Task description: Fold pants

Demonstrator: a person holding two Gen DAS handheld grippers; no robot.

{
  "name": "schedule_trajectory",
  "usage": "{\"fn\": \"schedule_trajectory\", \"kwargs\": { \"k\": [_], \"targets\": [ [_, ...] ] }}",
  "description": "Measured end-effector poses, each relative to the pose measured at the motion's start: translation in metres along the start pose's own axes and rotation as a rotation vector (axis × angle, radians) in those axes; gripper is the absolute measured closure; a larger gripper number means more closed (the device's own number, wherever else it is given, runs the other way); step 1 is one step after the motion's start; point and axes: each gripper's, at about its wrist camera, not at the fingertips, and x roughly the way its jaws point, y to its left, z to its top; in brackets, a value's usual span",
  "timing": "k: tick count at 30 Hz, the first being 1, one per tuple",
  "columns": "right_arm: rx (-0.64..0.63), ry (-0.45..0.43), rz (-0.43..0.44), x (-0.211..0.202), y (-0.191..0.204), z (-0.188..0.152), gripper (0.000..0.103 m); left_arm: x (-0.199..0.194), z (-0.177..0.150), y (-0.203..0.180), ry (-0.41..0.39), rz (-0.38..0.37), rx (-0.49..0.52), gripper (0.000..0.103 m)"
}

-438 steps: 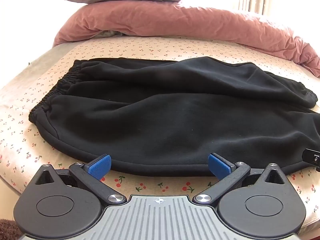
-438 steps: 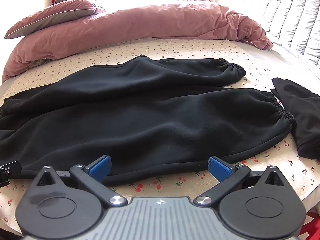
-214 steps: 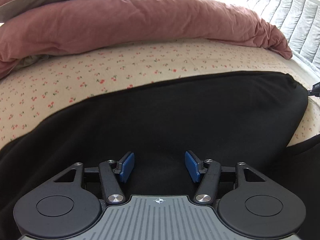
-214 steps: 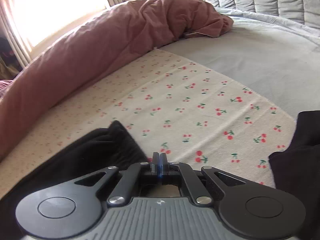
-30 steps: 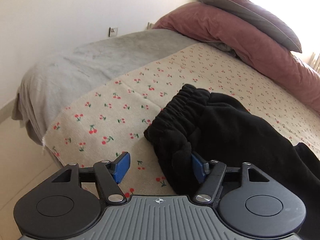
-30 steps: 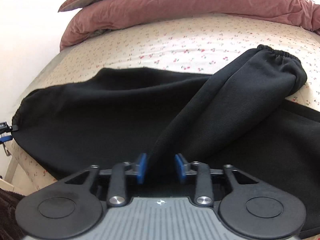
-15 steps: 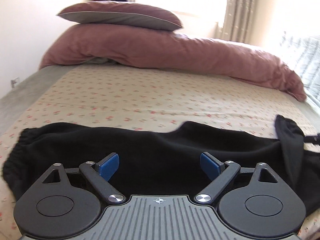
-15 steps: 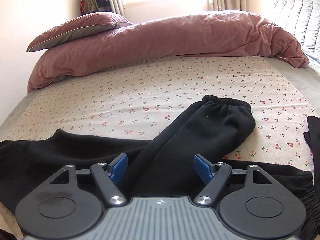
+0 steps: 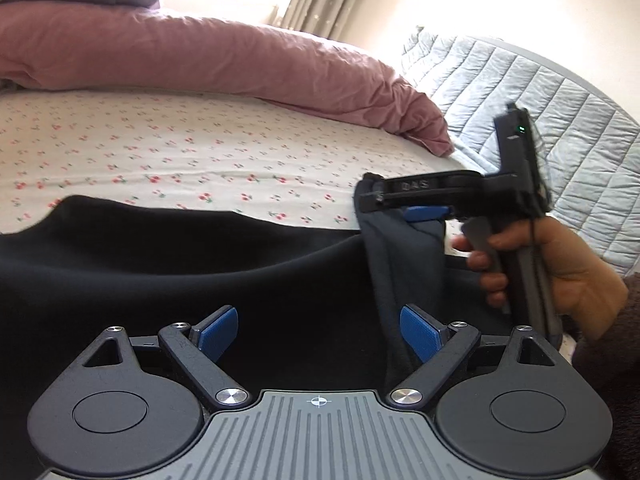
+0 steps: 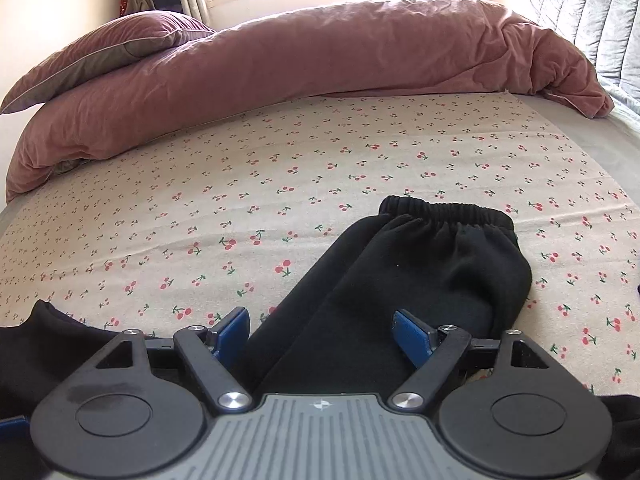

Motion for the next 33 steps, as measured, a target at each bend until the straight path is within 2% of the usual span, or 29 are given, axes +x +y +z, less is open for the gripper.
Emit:
{"fn": "schedule_trajectory", "kwargs": {
  "k": [4, 5, 6, 7, 8, 10, 13, 16, 22, 25, 29, 31, 33],
  "targets": [
    [-0.072, 0.029, -0.063, 0.031, 0.012, -0.001, 0.039, 0.016, -0.003, 0.000, 0.033, -0.082, -0.060, 0.016],
    [-0.103, 0.006, -0.089, 0.034, 0.015, -0.003, 0.047, 0.018, -0.004, 0.000, 0.038, -0.096, -0.063, 0.016],
    [-0.127, -0.011, -0.103, 0.035, 0.016, -0.002, 0.065, 0.021, -0.006, -0.001, 0.043, -0.105, -0.062, 0.018],
    [-0.137, -0.017, -0.136, 0.035, 0.016, -0.001, 0.077, 0.022, -0.007, -0.002, 0.049, -0.110, -0.054, 0.023],
    [-0.135, -0.019, -0.155, 0.034, 0.013, 0.002, 0.097, 0.023, -0.009, -0.004, 0.054, -0.115, -0.045, 0.026],
    [-0.081, -0.027, -0.130, 0.026, 0.003, 0.004, 0.098, 0.027, -0.010, -0.007, 0.061, -0.128, -0.029, 0.040],
    [-0.029, -0.060, -0.127, -0.001, -0.016, 0.006, 0.098, 0.029, -0.013, -0.013, 0.073, -0.161, -0.003, 0.055],
    [0.034, -0.106, -0.118, -0.036, -0.037, 0.004, 0.098, 0.027, -0.016, -0.021, 0.075, -0.192, 0.046, 0.064],
    [0.126, -0.156, -0.125, -0.108, -0.077, -0.021, 0.098, 0.023, -0.024, -0.040, 0.091, -0.236, 0.161, 0.076],
    [0.138, -0.133, -0.145, -0.129, -0.090, -0.040, 0.098, 0.023, -0.032, -0.048, 0.114, -0.244, 0.228, 0.079],
    [0.187, -0.049, -0.176, -0.138, -0.110, -0.072, 0.098, 0.025, -0.042, -0.059, 0.144, -0.229, 0.320, 0.079],
    [0.238, -0.018, -0.158, -0.135, -0.122, -0.087, 0.090, 0.025, -0.047, -0.062, 0.145, -0.214, 0.354, 0.080],
    [0.325, -0.033, -0.110, -0.132, -0.137, -0.099, 0.074, 0.025, -0.048, -0.063, 0.142, -0.207, 0.368, 0.080]
  ]
}}
